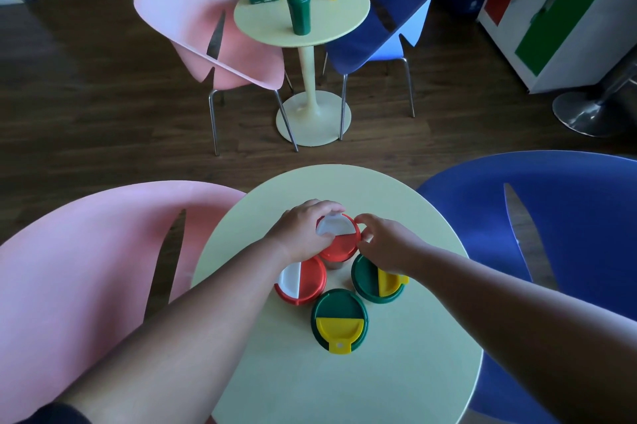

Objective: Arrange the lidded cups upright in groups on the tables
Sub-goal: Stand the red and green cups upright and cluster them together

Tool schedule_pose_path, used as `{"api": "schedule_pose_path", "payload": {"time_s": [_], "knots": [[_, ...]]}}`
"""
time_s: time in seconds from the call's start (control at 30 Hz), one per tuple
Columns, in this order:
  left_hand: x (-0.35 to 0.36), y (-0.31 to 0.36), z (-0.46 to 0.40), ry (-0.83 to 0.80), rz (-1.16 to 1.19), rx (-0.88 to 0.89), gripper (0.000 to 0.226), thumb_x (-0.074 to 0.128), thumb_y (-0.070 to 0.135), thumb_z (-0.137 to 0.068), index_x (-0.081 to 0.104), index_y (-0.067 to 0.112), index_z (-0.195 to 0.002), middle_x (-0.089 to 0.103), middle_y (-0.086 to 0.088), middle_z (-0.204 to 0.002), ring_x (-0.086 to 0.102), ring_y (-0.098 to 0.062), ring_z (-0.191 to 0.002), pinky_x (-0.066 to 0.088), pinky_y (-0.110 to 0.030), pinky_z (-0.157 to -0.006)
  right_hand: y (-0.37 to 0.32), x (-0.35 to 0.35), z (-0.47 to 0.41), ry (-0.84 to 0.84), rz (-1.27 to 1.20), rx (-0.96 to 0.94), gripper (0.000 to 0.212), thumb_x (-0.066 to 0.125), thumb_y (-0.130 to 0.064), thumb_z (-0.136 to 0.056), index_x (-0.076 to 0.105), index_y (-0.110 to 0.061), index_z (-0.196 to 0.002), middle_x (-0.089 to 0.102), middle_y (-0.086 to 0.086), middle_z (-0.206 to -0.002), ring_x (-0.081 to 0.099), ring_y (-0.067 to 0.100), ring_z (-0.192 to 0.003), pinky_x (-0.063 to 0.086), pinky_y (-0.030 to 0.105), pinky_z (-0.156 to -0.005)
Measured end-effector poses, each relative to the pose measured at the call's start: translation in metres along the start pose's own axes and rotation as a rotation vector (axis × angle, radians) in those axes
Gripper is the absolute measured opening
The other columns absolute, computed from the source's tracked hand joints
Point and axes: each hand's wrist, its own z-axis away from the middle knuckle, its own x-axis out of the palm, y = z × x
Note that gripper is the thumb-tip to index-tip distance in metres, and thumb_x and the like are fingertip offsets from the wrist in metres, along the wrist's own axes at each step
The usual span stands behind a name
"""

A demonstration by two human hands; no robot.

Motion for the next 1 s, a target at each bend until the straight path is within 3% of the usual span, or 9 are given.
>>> {"api": "schedule_pose_path", "payload": {"time_s": [0.3, 0.63, 1.0], "knots": [[0.0016, 0.0001, -0.0022, -0.036, 0.008, 0.046, 0.054, 0.063, 0.010, -0.087, 0.056, 0.031, -0.137, 0.055, 0.010, -0.136, 0.048, -0.007, -0.126, 0.031, -0.011, -0.097, -0.0033, 0.0030, 0.0038, 0.033, 0.024, 0.024, 0.041, 0.050, -0.025, -0.093, 0.049, -0.025, -0.134, 0.068, 0.000, -0.115, 0.061, 0.023, -0.100, 0.052, 0.035, -0.083], [0.0001, -0.0026, 0.0013, -0.034, -0.011, 0.053, 0.055, 0.062, 0.013, -0.090, 0.051, 0.034, -0.139, 0.051, 0.012, -0.140, 0.046, -0.007, -0.128, 0.030, -0.015, -0.097, -0.0060, 0.0040, 0.0031, 0.021, 0.061, 0.039, 0.043, 0.046, -0.030, -0.092, 0.048, -0.026, -0.135, 0.066, 0.000, -0.116, 0.061, 0.025, -0.102, 0.052, 0.036, -0.085], [0.0021, -0.0022, 0.0009, -0.046, -0.019, 0.079, 0.055, 0.061, 0.013, -0.091, 0.052, 0.035, -0.140, 0.049, 0.012, -0.143, 0.045, -0.007, -0.130, 0.030, -0.015, -0.098, -0.0039, 0.0049, 0.0078, 0.012, 0.109, 0.043, 0.038, 0.046, -0.032, -0.093, 0.049, -0.028, -0.130, 0.067, -0.002, -0.115, 0.060, 0.024, -0.105, 0.048, 0.040, -0.095]]}}
